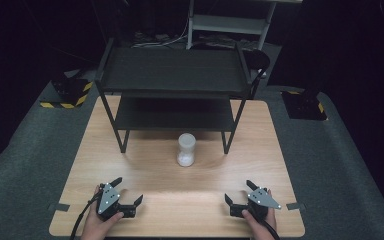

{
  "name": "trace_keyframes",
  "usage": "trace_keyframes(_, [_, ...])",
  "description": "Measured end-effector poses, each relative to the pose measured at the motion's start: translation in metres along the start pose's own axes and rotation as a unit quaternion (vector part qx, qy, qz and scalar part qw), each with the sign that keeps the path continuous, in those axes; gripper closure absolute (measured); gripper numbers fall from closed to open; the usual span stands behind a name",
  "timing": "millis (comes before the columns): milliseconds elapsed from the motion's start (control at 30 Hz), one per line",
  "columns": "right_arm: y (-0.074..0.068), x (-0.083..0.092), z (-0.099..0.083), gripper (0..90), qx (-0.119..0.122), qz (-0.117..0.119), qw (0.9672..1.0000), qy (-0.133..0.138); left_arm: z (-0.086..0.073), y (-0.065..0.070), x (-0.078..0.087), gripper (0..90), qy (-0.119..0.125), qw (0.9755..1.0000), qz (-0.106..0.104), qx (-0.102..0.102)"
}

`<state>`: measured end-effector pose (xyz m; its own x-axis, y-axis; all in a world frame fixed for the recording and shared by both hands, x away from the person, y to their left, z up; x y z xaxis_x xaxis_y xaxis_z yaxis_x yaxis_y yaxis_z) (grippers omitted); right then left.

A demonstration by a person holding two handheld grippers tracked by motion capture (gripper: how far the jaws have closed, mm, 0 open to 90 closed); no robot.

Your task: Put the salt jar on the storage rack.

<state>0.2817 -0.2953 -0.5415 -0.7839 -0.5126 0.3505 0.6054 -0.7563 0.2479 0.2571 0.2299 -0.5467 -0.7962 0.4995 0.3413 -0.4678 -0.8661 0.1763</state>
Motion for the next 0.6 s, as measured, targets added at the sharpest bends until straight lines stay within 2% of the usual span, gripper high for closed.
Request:
trace_keyframes(333, [0.0006,0.0003,-0.0005,0.4,0.002,0.003,1.0,0.002,-0.0003,0.0006,0.0004,0.5,0.001,1.0,0.0,-0.002])
trace_keyframes(600, [0.0024,-0.0007,-0.0003,0.4,-0.005,0.01,0.9999,0.002,-0.0012,0.0011,0.0017,0.5,0.002,1.0,-0.004,-0.006])
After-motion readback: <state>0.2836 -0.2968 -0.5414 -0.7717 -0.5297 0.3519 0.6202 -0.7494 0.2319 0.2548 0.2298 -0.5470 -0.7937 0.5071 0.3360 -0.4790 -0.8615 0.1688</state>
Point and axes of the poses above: each handheld gripper's, and its own axes: x roughly backward along the jaws, z roughly out of its top, y roughly to its right, the point moved 9 cm from there along -x, roughly forward along the jaws, and after that the axes turned 14 degrees about x, right-handed, at the moved point
